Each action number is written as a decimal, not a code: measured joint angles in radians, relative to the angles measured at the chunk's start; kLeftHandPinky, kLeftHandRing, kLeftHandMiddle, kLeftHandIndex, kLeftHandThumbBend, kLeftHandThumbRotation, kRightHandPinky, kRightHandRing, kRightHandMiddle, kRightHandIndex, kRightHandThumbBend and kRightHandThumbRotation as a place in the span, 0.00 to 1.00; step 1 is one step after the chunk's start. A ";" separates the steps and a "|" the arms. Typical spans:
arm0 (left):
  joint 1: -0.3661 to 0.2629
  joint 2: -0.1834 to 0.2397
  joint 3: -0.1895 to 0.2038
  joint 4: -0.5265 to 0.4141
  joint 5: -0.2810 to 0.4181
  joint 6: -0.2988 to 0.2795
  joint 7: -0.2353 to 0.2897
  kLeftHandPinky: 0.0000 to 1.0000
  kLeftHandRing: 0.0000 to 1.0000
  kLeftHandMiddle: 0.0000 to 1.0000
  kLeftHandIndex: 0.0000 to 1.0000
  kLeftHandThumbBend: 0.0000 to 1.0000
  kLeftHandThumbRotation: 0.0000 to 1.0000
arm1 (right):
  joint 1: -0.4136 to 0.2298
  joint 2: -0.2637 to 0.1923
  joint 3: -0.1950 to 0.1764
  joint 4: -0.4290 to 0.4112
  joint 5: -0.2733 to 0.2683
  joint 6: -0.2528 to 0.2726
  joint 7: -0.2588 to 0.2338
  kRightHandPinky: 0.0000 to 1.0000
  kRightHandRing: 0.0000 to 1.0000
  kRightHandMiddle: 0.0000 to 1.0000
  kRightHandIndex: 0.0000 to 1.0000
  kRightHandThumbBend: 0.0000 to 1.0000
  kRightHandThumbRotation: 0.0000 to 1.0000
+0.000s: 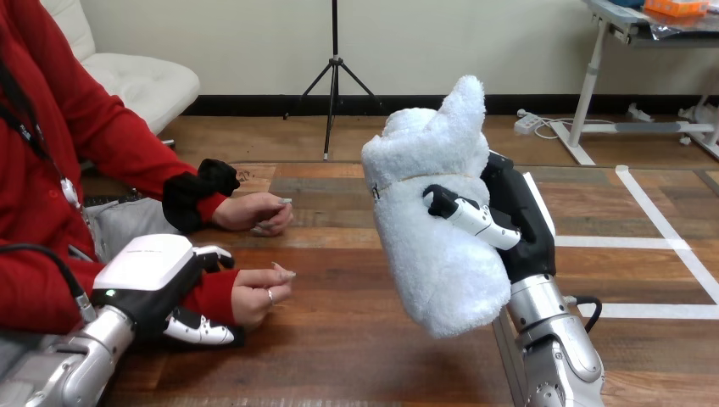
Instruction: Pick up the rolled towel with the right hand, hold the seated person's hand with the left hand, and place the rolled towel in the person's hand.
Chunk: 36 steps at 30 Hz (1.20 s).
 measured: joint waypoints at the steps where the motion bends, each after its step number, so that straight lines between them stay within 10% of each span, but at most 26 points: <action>1: -0.006 -0.003 -0.004 0.009 0.000 0.003 0.003 0.70 0.76 0.81 0.84 1.00 0.51 | 0.000 0.000 0.000 -0.001 0.000 0.000 0.001 0.01 0.06 0.15 0.23 0.46 0.00; 20: -0.053 -0.036 -0.035 0.119 -0.006 0.021 0.030 0.72 0.78 0.83 0.86 1.00 0.54 | 0.004 -0.001 0.001 -0.017 0.000 0.008 -0.001 0.00 0.06 0.14 0.22 0.44 0.00; 36: -0.082 -0.055 -0.036 0.138 -0.014 0.039 -0.002 0.61 0.62 0.65 0.71 1.00 0.42 | 0.017 -0.002 0.003 -0.053 0.000 0.027 -0.003 0.00 0.05 0.14 0.21 0.43 0.00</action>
